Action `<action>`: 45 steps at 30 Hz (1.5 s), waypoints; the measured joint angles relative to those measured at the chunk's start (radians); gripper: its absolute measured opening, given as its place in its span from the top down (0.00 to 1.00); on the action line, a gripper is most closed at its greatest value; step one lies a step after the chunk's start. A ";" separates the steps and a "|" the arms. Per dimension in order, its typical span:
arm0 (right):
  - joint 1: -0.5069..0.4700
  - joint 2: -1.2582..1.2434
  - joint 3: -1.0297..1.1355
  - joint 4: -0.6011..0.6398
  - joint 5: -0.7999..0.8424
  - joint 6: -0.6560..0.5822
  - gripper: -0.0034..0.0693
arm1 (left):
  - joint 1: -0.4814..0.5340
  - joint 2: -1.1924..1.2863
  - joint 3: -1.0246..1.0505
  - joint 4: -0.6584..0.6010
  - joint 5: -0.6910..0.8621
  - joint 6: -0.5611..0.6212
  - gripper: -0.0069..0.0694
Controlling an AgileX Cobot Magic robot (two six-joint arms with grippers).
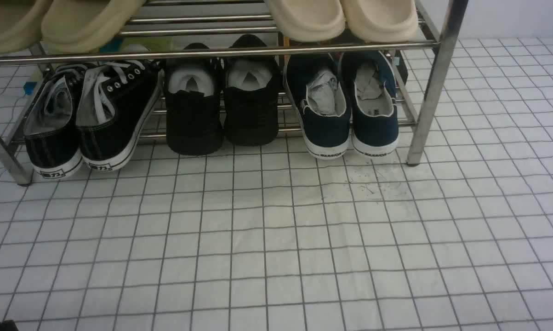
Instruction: Take the shoes off the shelf with your hand from the white checkered tablecloth.
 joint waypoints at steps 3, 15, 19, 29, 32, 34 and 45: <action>0.000 0.000 0.000 0.000 0.000 0.000 0.62 | 0.000 0.000 0.000 0.000 0.000 0.000 0.79; 0.000 0.000 0.000 0.000 0.000 0.000 0.62 | 0.000 0.000 0.000 0.000 0.000 0.000 0.79; 0.000 0.000 0.000 0.000 0.000 0.000 0.62 | 0.000 0.000 0.000 0.000 0.000 0.000 0.79; 0.000 0.000 0.000 -0.003 0.000 0.000 0.62 | 0.000 0.000 0.000 0.000 0.000 0.000 0.79; 0.000 0.000 0.000 -0.003 0.000 0.000 0.62 | 0.000 0.000 0.000 0.000 0.000 0.000 0.79; 0.000 0.000 0.000 -0.003 0.000 0.000 0.62 | 0.000 0.000 0.000 0.000 0.000 0.000 0.79; 0.001 0.000 0.007 0.366 -0.018 0.201 0.62 | 0.000 0.000 0.000 0.000 0.000 0.000 0.79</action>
